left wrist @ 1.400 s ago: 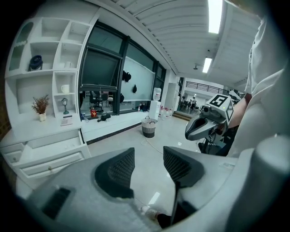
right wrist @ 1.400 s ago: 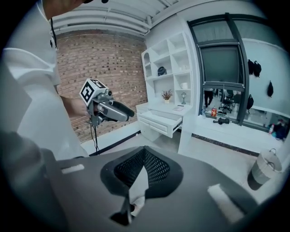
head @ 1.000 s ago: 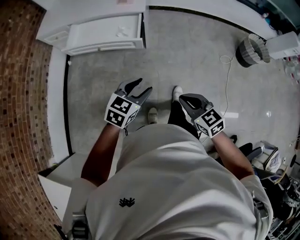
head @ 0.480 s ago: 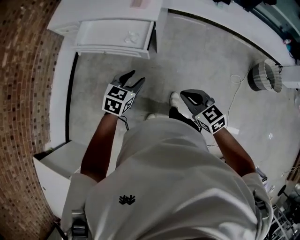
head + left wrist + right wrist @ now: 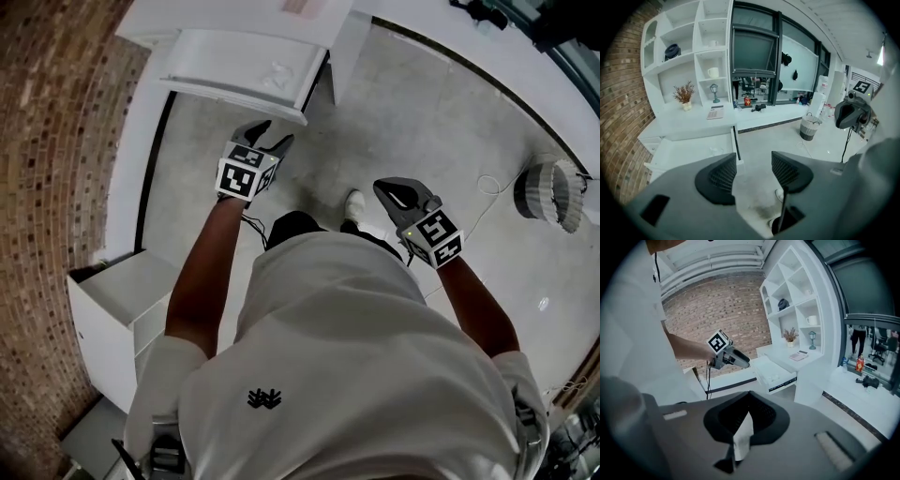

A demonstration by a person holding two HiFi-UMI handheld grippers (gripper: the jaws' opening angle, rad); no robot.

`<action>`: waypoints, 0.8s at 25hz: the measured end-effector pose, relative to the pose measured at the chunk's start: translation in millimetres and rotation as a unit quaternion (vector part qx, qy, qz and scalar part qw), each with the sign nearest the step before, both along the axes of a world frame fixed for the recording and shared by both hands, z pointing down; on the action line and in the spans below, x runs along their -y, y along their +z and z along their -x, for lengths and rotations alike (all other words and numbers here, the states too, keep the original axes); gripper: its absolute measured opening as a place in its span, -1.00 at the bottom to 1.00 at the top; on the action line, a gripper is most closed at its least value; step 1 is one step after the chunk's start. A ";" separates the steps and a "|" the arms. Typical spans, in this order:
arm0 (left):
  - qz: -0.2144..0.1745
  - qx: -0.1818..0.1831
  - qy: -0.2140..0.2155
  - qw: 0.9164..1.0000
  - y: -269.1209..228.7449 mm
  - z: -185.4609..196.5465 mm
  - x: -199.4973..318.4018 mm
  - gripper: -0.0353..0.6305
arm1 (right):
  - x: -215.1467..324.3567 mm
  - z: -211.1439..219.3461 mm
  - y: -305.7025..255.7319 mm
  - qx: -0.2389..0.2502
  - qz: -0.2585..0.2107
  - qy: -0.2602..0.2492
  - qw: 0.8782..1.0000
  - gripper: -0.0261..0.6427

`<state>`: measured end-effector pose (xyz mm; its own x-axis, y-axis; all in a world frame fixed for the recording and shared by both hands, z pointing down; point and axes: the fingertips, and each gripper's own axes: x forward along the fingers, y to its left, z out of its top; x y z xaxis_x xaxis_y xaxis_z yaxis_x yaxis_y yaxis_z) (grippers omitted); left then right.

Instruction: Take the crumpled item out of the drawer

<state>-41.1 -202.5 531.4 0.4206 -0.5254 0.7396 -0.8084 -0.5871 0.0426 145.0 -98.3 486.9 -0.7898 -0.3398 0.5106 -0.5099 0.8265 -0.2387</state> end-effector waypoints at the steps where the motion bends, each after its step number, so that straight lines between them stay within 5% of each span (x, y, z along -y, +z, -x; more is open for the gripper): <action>1: 0.001 0.004 -0.005 1.000 3.2 -1.3 7.0 -0.17 | 6.6 -5.3 2.6 0.000 0.002 -0.003 1.000 -0.89; 11: 0.032 0.054 -0.027 0.998 48.9 28.6 83.0 -0.15 | 54.6 -12.9 14.9 -0.004 0.014 -0.005 1.000 -0.88; 20: 0.081 0.085 -0.006 0.993 115.3 58.3 156.2 -0.15 | 115.2 -11.7 18.3 -0.022 0.021 0.060 0.998 -0.88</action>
<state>-99.4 -358.7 646.7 0.2765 -0.3977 0.8748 -0.8184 -0.5746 -0.0025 156.7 -213.5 505.2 -0.7207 -0.4081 0.5604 -0.6158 0.7481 -0.2472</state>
